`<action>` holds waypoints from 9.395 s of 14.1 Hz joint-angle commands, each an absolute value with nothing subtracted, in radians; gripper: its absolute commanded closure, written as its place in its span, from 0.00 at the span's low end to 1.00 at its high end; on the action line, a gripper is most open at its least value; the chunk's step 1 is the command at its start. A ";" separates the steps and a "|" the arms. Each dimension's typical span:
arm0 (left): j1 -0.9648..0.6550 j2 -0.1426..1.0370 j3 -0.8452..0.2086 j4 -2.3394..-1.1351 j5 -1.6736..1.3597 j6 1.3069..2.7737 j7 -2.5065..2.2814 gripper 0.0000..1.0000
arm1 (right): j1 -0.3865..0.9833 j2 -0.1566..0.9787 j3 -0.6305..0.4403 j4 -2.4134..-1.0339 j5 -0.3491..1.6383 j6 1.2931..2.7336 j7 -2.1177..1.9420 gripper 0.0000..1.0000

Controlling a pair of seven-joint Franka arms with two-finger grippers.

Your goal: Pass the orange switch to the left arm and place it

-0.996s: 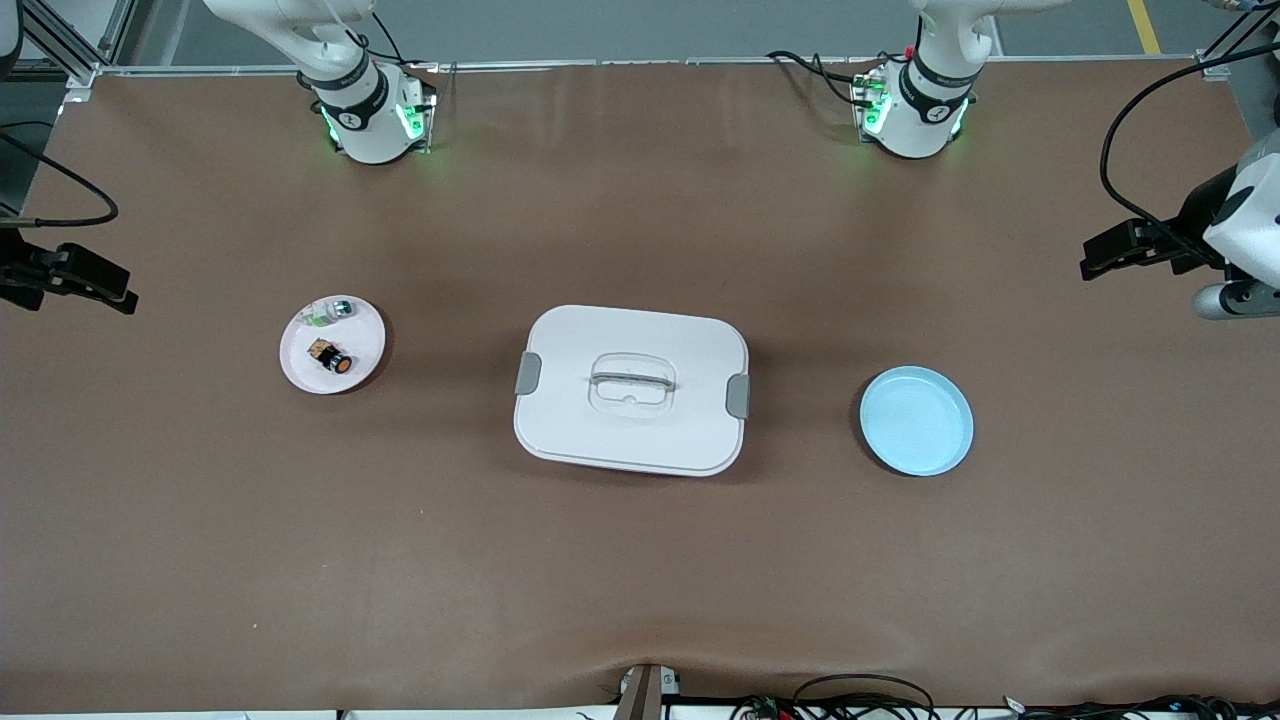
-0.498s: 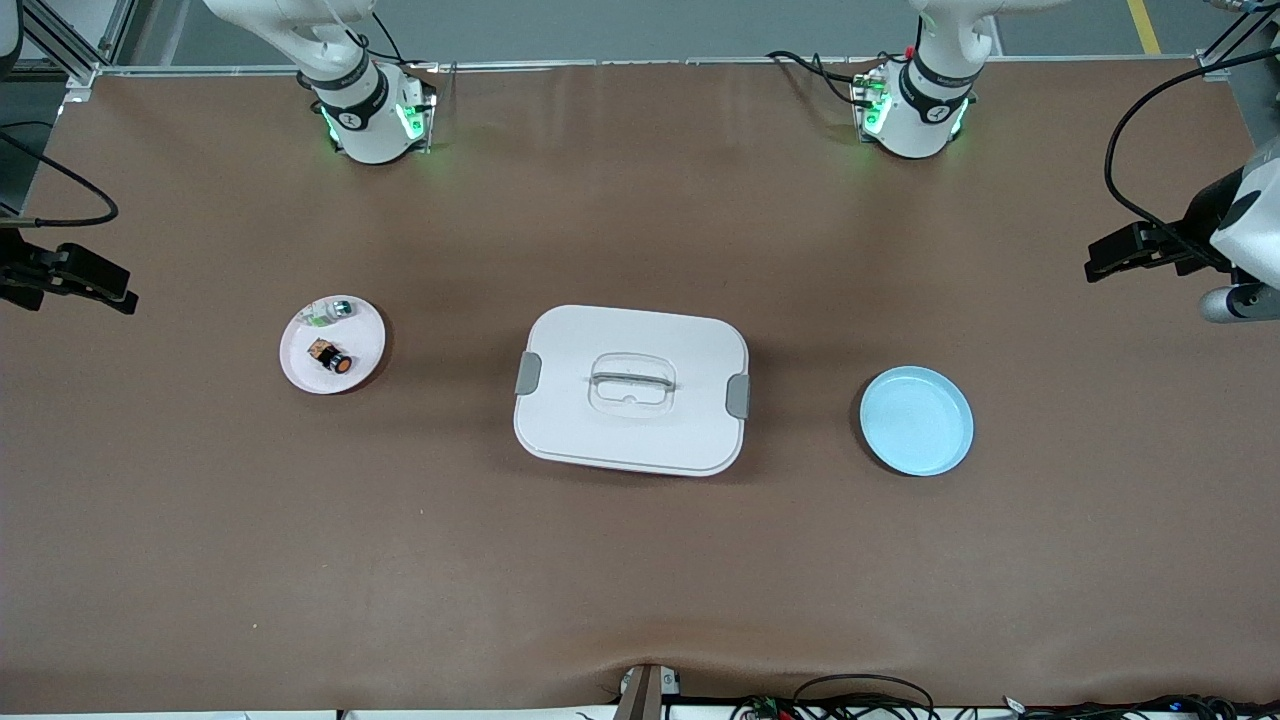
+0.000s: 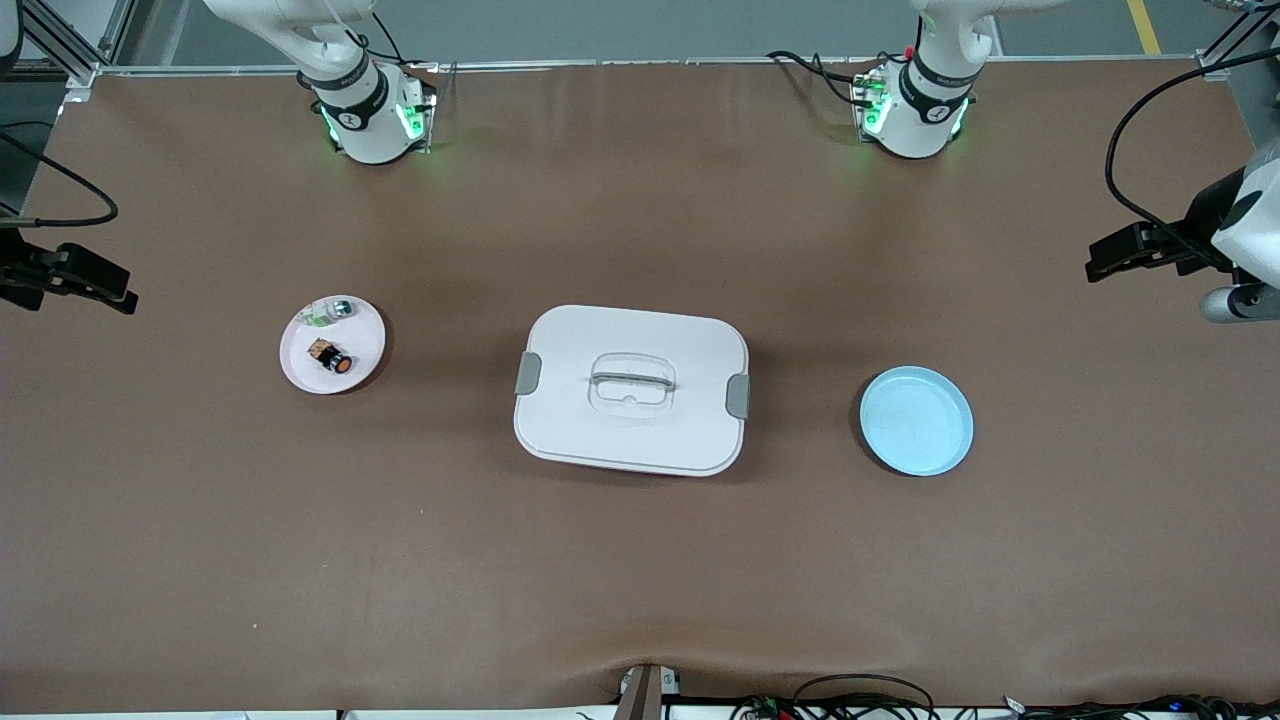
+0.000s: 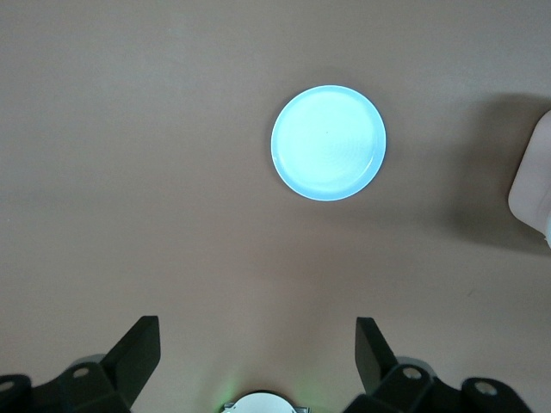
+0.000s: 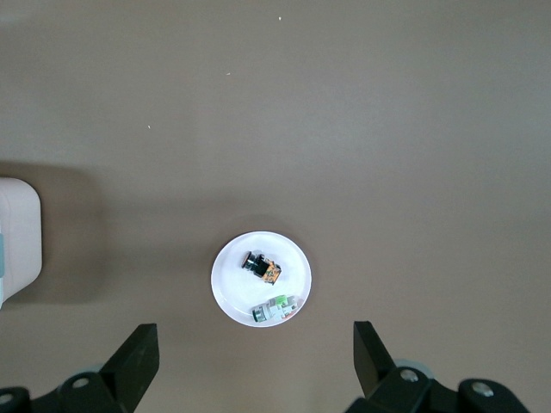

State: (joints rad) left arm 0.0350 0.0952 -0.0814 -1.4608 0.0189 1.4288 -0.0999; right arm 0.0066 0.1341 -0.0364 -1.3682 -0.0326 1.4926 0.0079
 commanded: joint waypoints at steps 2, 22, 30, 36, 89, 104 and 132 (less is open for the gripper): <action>0.037 0.106 -0.081 -1.439 0.028 1.424 -0.092 0.00 | -0.003 0.135 -0.031 -1.356 -0.023 1.485 0.003 0.00; 0.034 0.112 -0.084 -1.437 0.023 1.434 -0.092 0.00 | -0.008 0.135 -0.031 -1.356 -0.025 1.482 0.003 0.00; 0.034 0.112 -0.084 -1.437 0.023 1.434 -0.092 0.00 | -0.008 0.135 -0.032 -1.356 -0.025 1.482 0.003 0.00; 0.035 0.112 -0.084 -1.437 0.023 1.434 -0.092 0.00 | -0.008 0.135 -0.032 -1.356 -0.023 1.482 0.003 0.00; 0.035 0.138 -0.089 -1.417 0.023 1.463 -0.094 0.00 | -0.002 0.135 -0.029 -1.367 -0.026 1.419 0.003 0.00; 0.038 0.127 -0.083 -1.417 0.028 1.463 -0.094 0.00 | -0.037 0.037 -0.031 -2.152 -0.021 1.991 0.341 0.00; 0.054 0.089 -0.081 -1.417 0.026 1.445 -0.109 0.00 | 0.003 0.345 -0.034 -2.255 0.048 2.434 0.449 0.00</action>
State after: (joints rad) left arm 0.0522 0.1047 -0.0807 -1.4155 0.0189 1.4567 -0.1006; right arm -0.0067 0.3250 -0.0316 -2.2722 0.0411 2.4313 0.4364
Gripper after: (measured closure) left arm 0.000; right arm 0.000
